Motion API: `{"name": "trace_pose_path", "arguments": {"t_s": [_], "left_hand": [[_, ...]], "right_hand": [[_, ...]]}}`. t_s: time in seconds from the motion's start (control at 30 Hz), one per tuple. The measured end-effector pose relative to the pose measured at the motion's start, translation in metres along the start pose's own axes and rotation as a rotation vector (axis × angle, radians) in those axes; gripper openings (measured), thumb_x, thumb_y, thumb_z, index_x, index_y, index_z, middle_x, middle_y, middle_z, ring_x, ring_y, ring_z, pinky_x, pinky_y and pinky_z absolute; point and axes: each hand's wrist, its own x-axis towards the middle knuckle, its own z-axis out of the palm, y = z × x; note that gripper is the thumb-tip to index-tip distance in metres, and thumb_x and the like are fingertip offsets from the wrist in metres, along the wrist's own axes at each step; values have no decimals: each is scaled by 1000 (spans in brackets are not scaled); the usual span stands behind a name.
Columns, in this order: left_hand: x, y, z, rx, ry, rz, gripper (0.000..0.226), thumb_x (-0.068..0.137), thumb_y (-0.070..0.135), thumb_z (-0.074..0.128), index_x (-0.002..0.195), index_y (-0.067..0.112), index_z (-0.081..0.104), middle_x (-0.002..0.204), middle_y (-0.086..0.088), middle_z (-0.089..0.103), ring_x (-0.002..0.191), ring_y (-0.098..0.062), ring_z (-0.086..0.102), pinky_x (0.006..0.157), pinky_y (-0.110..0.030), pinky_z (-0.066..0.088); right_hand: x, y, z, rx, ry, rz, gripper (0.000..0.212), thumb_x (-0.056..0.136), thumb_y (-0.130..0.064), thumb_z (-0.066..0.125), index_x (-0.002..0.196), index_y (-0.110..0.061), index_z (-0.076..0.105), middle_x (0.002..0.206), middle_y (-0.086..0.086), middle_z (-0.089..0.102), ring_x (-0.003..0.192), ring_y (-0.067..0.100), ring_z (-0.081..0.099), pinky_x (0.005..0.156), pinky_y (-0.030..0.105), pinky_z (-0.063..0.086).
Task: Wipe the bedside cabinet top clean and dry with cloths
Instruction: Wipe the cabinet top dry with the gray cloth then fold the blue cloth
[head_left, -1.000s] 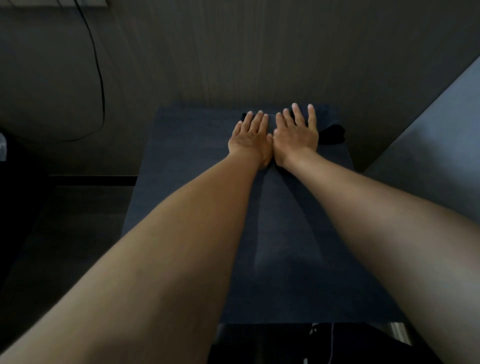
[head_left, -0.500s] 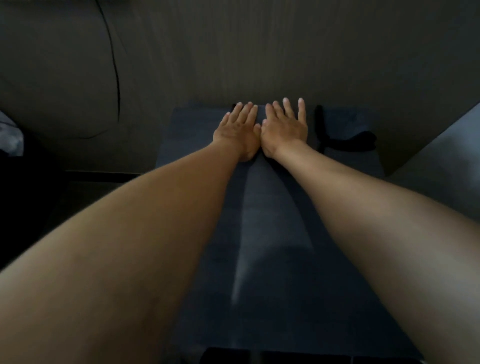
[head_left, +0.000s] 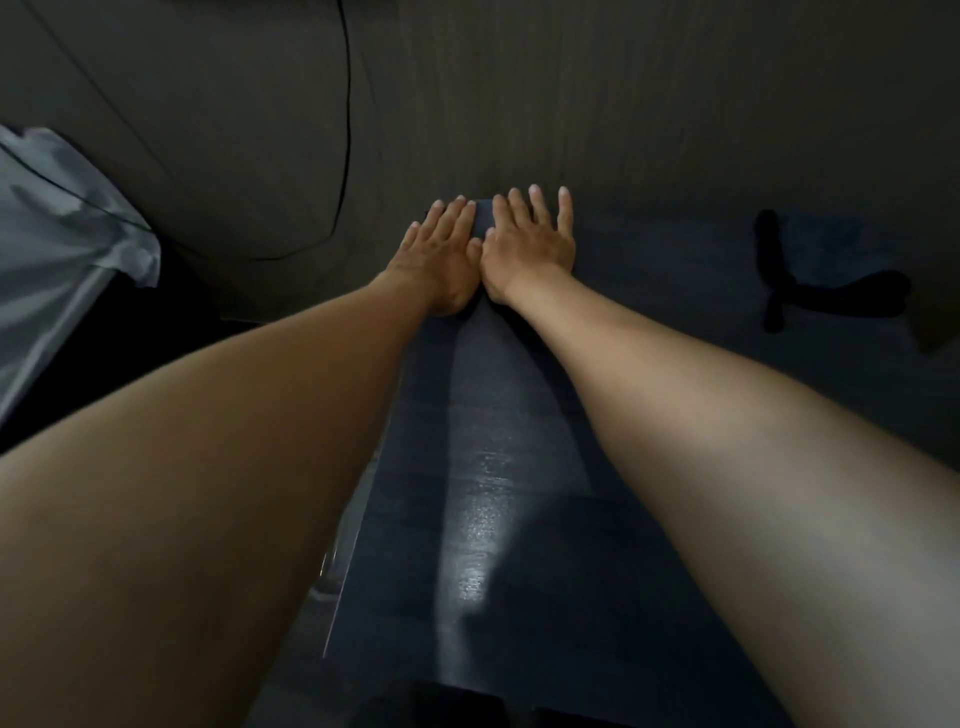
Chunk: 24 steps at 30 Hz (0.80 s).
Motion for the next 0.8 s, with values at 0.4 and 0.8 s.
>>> {"name": "trace_pose_path", "arguments": {"t_s": [0.4,0.8], "left_hand": [[-53,1,9,-47,22,-24,59,105,35,13,157,11,-2,165,-3,-7,151,-19,-7,122,-39,0],[-188,4,37,-97,34,-33,59,105,34,15,157,12,-1,165,-3,-6,151,-18,-7,123,-39,2]], "right_hand": [[-50,-11,1,33,-6,-24,60,104,-40,13,159,-18,4,167,0,-1,153,20,-8,119,50,-16],[-184,-37,11,84,-13,-27,59,105,-38,15,159,-18,2,167,-1,-4,153,20,-8,119,49,-16]]}}
